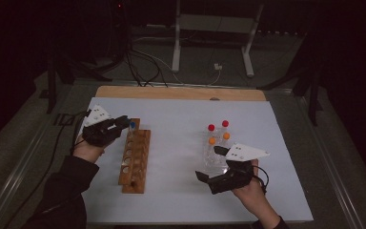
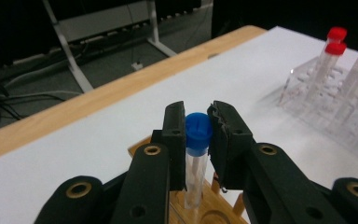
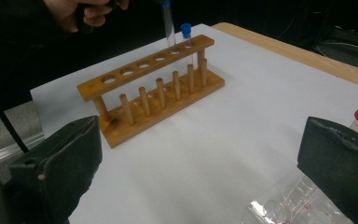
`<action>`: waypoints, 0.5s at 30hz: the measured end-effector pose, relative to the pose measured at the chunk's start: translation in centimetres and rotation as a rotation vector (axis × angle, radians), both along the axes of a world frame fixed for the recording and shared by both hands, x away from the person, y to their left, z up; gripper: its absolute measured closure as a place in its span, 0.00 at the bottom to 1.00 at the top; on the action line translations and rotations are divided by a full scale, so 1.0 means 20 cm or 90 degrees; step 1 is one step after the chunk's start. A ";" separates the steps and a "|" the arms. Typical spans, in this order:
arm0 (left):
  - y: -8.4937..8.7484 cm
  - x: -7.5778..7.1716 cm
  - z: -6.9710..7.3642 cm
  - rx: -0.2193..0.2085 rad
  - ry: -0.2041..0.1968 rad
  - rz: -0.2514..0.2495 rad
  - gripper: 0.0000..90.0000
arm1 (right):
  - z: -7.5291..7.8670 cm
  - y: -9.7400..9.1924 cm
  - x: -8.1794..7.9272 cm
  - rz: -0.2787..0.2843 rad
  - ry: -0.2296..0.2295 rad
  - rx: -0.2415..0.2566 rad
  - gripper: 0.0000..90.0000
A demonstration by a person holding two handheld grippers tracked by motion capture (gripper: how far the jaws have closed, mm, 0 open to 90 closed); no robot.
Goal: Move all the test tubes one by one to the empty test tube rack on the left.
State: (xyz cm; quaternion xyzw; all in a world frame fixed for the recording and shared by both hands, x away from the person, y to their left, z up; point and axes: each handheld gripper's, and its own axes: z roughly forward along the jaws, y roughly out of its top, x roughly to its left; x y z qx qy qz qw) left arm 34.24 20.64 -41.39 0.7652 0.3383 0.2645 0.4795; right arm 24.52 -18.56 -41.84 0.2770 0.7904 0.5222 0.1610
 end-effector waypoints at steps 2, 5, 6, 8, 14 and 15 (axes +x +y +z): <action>-0.01 0.01 -0.03 0.005 0.005 0.002 0.86 | 0.00 0.00 0.00 0.002 0.002 0.000 0.00; -0.02 0.02 -0.07 0.013 0.015 0.004 0.86 | 0.00 0.00 0.00 0.003 0.003 -0.001 0.00; -0.02 0.02 -0.08 0.016 0.017 0.004 0.86 | 0.00 0.00 0.00 0.004 0.003 0.000 0.00; -0.02 0.03 -0.10 0.013 0.025 0.005 0.86 | 0.00 0.00 0.00 0.005 0.001 -0.003 0.00; -0.02 0.04 -0.14 0.024 0.042 0.006 0.86 | 0.00 0.00 0.00 0.005 0.004 -0.001 0.00; -0.02 0.04 -0.15 0.023 0.046 0.008 0.86 | 0.00 0.00 0.00 0.005 0.003 0.000 0.00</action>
